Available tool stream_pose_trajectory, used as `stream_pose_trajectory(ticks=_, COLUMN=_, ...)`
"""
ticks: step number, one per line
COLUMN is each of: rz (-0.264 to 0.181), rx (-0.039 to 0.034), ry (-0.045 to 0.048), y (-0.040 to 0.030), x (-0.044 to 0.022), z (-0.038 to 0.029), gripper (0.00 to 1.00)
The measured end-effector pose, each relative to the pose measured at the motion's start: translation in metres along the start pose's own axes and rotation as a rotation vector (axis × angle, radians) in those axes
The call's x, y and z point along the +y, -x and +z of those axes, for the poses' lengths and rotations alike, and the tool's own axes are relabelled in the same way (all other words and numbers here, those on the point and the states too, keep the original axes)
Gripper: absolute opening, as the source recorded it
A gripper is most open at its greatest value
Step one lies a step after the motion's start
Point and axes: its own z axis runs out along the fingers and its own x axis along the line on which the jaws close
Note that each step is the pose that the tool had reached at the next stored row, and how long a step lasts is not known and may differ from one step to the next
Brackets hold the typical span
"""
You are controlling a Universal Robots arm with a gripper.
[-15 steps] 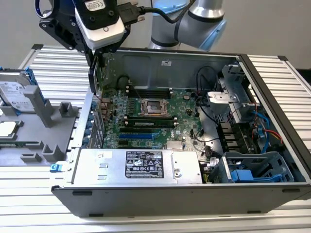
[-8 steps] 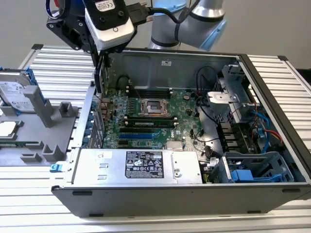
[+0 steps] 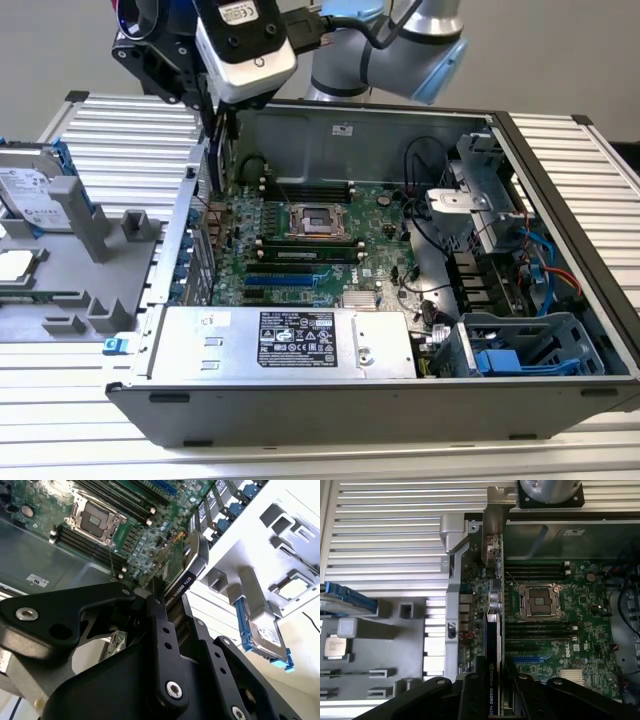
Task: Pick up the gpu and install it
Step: 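Pick up the gpu and move the gpu toward the slot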
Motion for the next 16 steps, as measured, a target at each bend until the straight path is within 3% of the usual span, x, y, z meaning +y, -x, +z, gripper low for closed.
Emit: stream_pose_trajectory(ticks=16, rz=0.000, rx=0.0001, ry=0.0000, y=0.0213, x=0.0007, z=0.0002, gripper=0.00)
